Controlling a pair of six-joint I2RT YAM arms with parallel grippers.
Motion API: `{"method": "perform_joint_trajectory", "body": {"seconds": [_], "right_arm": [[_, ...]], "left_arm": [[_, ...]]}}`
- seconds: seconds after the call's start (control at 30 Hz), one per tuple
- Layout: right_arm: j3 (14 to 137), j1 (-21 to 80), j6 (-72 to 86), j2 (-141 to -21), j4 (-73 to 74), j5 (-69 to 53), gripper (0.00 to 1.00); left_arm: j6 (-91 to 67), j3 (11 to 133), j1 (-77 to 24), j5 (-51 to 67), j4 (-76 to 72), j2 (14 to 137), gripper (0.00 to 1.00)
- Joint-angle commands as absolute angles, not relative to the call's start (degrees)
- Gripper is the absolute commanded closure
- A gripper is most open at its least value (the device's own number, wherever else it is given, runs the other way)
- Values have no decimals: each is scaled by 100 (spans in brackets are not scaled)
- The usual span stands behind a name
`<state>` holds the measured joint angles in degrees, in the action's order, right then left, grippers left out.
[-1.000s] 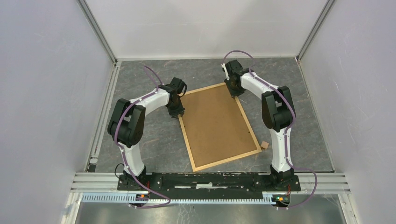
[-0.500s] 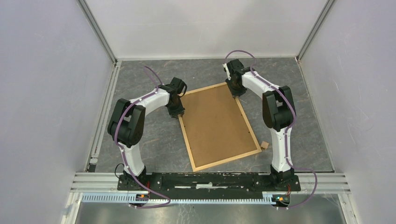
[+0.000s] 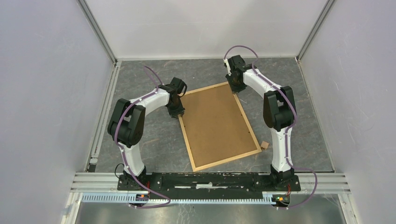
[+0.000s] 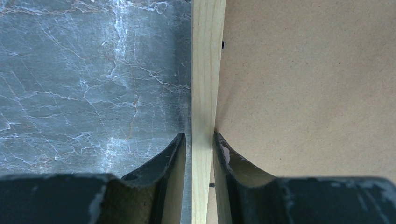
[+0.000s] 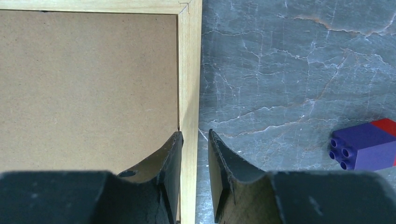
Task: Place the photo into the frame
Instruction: Install the photo frame at the center of the board.
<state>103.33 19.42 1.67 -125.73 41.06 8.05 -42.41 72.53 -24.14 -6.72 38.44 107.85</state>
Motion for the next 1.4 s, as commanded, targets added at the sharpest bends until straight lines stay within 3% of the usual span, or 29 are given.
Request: {"method": "perform_joint_trajectory", "body": {"seconds": [0.0, 1.1, 1.37], "right_arm": [[10303, 1924, 230, -12492, 4047, 715, 68], [10548, 1875, 216, -13118, 4140, 1424, 69], [10363, 1706, 310, -12499, 4032, 646, 66]], "left_arm": [[-4216, 7207, -2399, -896, 4001, 10958, 66], [-4194, 7194, -2402, -889, 4005, 10980, 66], [-4192, 7196, -2402, -863, 4001, 10984, 66]]}}
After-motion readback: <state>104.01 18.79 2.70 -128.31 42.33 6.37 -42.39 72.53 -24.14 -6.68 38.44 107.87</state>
